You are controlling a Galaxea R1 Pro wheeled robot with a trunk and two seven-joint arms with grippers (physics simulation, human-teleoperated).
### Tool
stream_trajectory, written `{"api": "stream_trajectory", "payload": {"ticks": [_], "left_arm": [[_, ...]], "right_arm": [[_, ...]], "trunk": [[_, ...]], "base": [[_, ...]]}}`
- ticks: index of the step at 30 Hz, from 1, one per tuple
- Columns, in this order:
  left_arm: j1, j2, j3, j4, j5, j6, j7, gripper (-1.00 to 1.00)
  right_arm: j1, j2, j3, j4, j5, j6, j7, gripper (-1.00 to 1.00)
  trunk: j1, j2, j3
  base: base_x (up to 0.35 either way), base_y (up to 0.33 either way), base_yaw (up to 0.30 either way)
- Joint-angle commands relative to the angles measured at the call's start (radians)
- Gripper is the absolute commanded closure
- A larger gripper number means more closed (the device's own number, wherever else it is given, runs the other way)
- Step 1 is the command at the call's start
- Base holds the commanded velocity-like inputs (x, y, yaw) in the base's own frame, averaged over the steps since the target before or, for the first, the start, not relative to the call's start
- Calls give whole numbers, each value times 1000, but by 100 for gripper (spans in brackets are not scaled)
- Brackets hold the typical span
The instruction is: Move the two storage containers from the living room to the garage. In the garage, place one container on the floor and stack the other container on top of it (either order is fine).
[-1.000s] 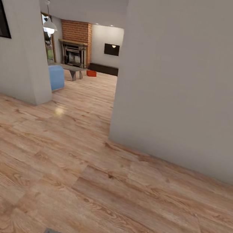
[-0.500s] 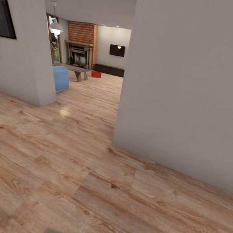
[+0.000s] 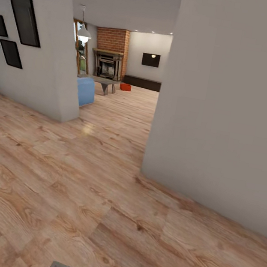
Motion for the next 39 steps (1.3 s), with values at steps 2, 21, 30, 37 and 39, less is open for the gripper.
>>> {"api": "stream_trajectory", "payload": {"ticks": [2,21,30,37,39], "left_arm": [[-1,0,-2,1,-5,-4,0,-100],[-1,0,-2,1,-5,-4,0,-100],[-1,0,-2,1,-5,-4,0,-100],[-1,0,-2,1,-5,-4,0,-100],[-1,0,-2,1,-5,-4,0,-100]], "right_arm": [[-1,0,7,3,2,-5,2,-100],[-1,0,7,3,2,-5,2,-100],[-1,0,7,3,2,-5,2,-100],[-1,0,7,3,2,-5,2,-100],[-1,0,7,3,2,-5,2,-100]], "trunk": [[0,0,-2],[0,0,-10],[0,0,-14],[0,0,-17],[0,0,-17]], "base": [[276,0,284],[276,0,286],[276,0,286],[276,0,229],[276,0,90]]}}
